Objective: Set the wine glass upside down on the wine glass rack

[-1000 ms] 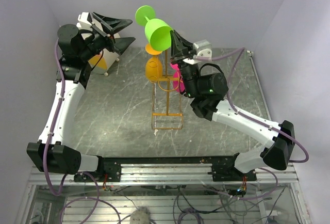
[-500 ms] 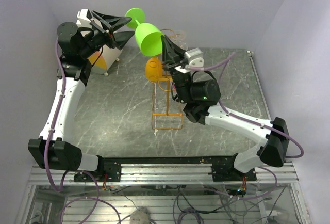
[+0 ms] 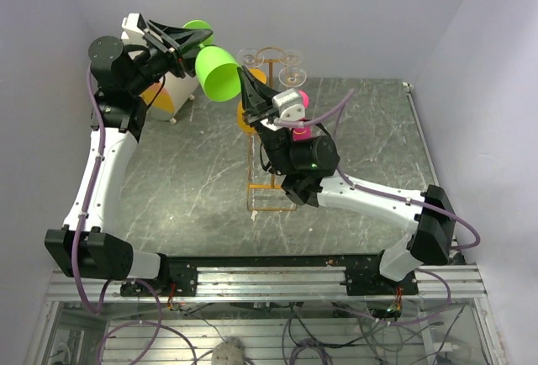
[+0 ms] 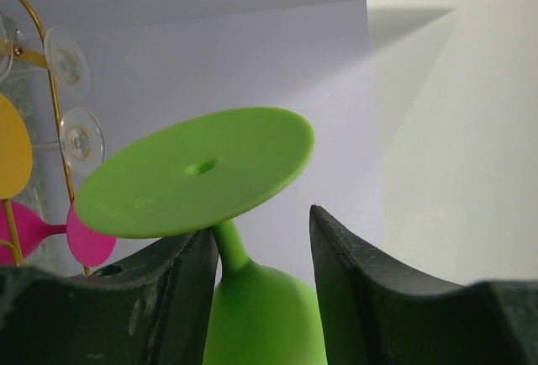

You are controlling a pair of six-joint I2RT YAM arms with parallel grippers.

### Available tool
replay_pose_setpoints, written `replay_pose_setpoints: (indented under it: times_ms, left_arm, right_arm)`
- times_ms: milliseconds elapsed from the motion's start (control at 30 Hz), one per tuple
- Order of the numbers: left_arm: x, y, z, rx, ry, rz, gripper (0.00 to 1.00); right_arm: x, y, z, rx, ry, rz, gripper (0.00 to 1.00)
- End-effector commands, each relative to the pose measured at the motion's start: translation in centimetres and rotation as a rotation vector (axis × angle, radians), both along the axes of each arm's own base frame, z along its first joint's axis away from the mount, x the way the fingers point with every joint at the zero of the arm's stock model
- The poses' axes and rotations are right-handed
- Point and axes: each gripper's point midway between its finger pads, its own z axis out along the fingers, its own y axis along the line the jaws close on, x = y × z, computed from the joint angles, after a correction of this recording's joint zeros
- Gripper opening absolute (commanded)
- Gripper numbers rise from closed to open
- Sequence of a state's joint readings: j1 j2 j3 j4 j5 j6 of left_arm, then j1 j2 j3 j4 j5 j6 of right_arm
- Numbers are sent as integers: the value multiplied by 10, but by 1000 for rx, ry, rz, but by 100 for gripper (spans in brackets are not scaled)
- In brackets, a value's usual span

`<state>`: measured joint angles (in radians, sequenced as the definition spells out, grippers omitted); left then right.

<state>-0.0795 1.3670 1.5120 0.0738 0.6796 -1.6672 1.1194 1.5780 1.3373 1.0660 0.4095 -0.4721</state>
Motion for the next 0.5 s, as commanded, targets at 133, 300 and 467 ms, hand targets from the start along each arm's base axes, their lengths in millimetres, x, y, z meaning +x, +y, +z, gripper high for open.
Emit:
replay_pose_setpoints:
  times_ms: [133, 300, 467]
  left_arm:
    - [-22, 4, 24, -9, -82, -25, 50]
    - [-27, 4, 26, -1, -86, -31, 51]
    - [-27, 5, 24, 25, -99, -19, 44]
  right_arm:
    - [-14, 11, 8, -20, -74, -52, 0]
    - [-8, 17, -2, -78, -94, -169, 0]
    - [-4, 18, -11, -98, -112, -262, 0]
